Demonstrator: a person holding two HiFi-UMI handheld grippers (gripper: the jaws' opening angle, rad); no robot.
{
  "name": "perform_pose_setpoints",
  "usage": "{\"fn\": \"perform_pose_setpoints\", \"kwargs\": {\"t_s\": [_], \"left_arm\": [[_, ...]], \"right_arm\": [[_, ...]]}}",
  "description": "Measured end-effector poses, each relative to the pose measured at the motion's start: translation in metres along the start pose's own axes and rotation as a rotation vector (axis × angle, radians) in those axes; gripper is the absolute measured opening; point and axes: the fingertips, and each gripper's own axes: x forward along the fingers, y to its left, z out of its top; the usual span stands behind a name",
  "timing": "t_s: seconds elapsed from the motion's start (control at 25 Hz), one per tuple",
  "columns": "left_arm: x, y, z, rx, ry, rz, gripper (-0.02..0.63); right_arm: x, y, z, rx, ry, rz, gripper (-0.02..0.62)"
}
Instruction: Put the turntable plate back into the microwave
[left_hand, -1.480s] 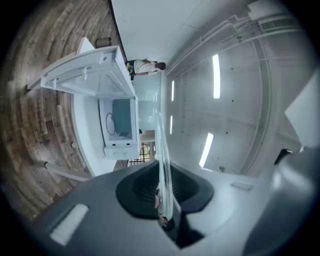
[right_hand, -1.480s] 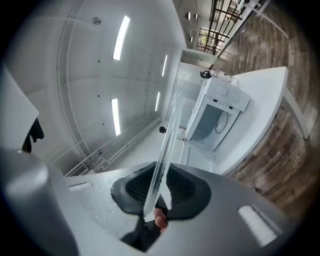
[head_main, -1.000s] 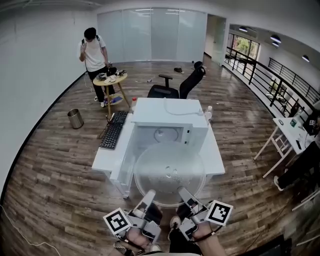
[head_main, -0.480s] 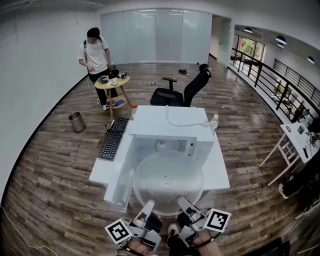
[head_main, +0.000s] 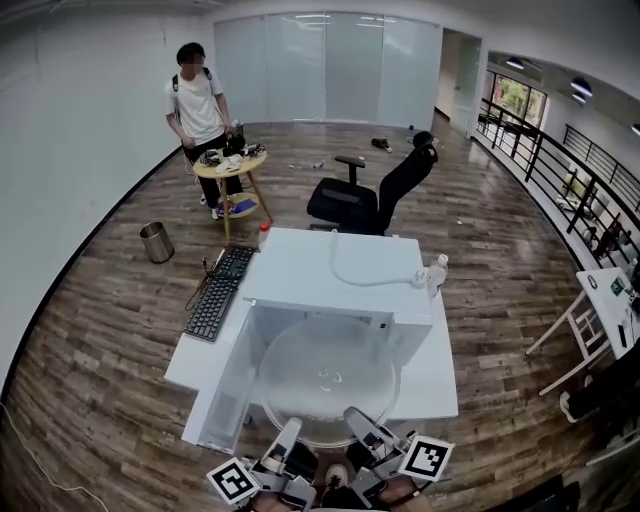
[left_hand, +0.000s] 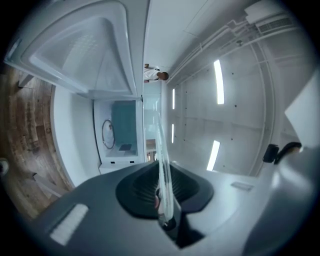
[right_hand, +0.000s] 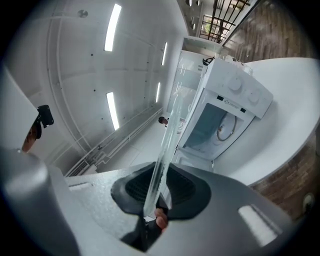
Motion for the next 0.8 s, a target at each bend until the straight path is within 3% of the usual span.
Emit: {"fn": "perform_pose_setpoints", "kwargs": {"t_s": [0.28,0.8], "left_arm": [[0.017,0.006,0.004,0.013,-0.011,0.003,0.057],[0.004,0.011,0.017,0.019,0.030,0.028,0.058]], "right_arm": [[0.009,-0.011,0.014,0.026,0.006,0.004,0.055],[0.015,-0.014,-0.003,0.037,-0.017,-0.006,0.055]]}}
